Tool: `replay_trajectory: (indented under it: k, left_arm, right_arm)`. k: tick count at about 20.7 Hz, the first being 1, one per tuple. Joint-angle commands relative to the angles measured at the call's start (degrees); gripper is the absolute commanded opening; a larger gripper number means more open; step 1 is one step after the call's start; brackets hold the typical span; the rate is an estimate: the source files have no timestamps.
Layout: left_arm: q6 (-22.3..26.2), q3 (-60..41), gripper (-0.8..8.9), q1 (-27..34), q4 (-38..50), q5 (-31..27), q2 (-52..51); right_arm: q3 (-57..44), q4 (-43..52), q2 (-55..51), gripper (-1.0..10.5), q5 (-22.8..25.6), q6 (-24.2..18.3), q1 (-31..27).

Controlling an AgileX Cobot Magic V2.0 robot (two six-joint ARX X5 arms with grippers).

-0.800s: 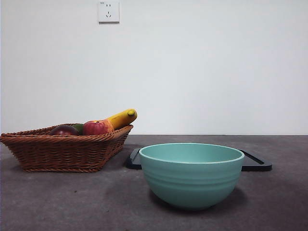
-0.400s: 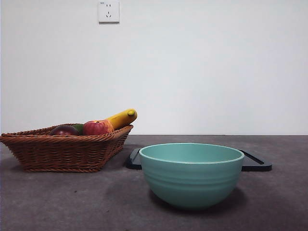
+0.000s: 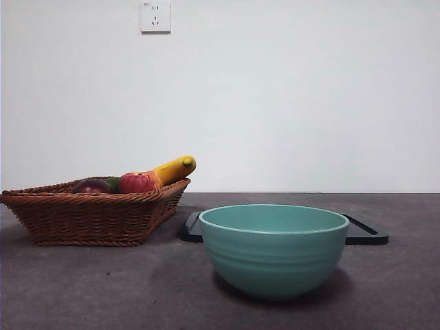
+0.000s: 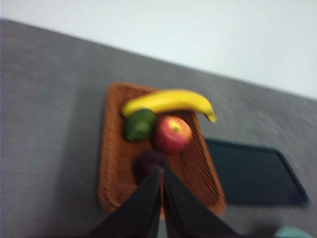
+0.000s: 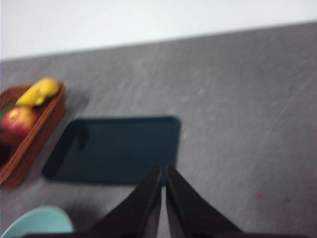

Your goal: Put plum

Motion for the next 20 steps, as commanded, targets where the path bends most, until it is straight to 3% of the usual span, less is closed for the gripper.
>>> replay_trajectory:
  k: [1, 7, 14, 20]
  left_arm:
    - [5.09, 4.37, 0.08, -0.02, -2.89, 4.09, 3.89]
    - [11.41, 11.98, 0.08, -1.40, -11.08, 9.94, 11.06]
    - [20.68, 21.84, 0.08, -5.16, -22.21, 19.45, 19.47]
    - [23.30, 22.36, 0.07, -7.74, -24.92, 19.56, 21.16]
  right_arm:
    - [3.72, -2.64, 3.61, 0.1, -2.69, -3.06, 0.09]
    - [10.10, -7.85, 10.16, 0.1, -8.90, -6.14, 1.16]
    - [16.13, -11.89, 16.98, 0.1, -20.61, -9.97, 7.19]
    - [16.37, -14.84, 18.60, 0.1, -20.59, -12.35, 11.58]
